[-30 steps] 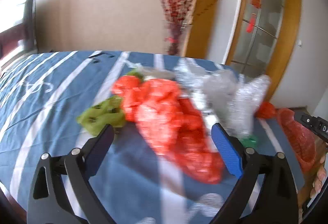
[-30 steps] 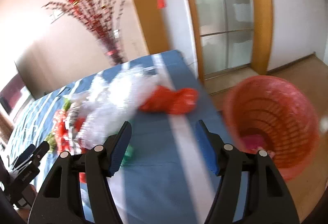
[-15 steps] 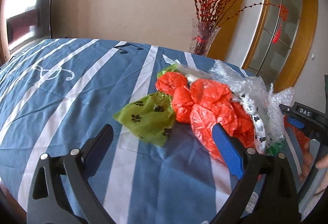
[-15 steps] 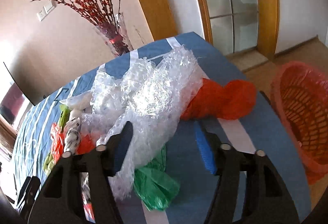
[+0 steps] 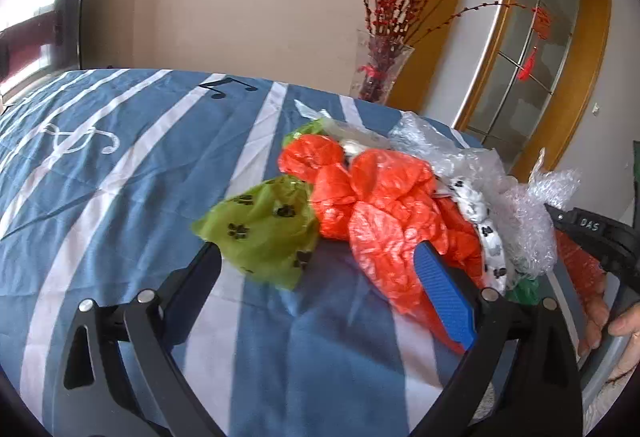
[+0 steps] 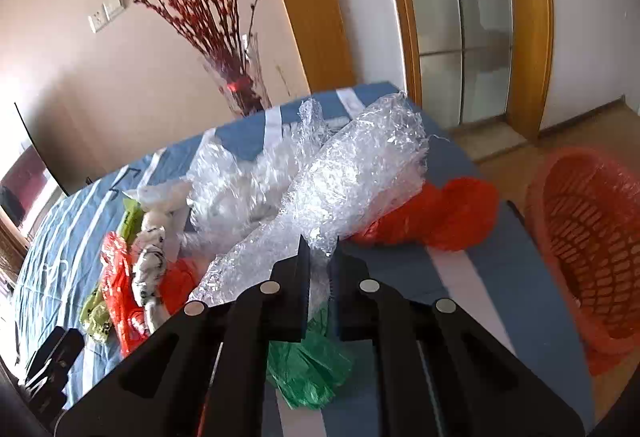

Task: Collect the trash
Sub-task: 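Grasp the bubble wrap with the right gripper while the left grasps the orange-red bag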

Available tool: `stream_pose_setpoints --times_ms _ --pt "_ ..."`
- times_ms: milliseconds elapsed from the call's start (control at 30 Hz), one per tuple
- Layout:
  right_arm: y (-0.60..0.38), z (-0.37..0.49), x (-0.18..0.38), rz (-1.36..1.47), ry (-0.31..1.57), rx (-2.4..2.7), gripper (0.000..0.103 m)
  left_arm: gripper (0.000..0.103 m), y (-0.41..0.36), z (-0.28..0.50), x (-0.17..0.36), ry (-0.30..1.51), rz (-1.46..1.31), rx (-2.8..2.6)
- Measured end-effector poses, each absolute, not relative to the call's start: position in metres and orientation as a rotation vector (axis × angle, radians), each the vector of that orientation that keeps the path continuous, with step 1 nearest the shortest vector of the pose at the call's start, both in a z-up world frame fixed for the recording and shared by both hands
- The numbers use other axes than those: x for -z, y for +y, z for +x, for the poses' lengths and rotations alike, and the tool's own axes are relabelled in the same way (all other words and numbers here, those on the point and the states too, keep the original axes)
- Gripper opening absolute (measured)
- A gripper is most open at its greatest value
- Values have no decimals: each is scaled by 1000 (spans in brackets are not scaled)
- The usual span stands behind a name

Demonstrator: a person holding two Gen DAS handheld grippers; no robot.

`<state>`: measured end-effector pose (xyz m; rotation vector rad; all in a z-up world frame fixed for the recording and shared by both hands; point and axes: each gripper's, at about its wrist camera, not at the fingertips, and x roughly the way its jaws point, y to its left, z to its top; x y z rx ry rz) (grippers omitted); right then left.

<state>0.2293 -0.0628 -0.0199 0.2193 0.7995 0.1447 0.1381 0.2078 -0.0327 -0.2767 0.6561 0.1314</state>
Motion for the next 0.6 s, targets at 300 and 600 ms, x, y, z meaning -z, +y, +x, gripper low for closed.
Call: stream_pose_setpoints --times_ms 300,600 --pt "-87 206 -4 222 739 -133 9 95 190 170 32 698 -295 -87" --pt "-94 199 0 192 742 -125 9 79 210 201 40 762 -412 -140"
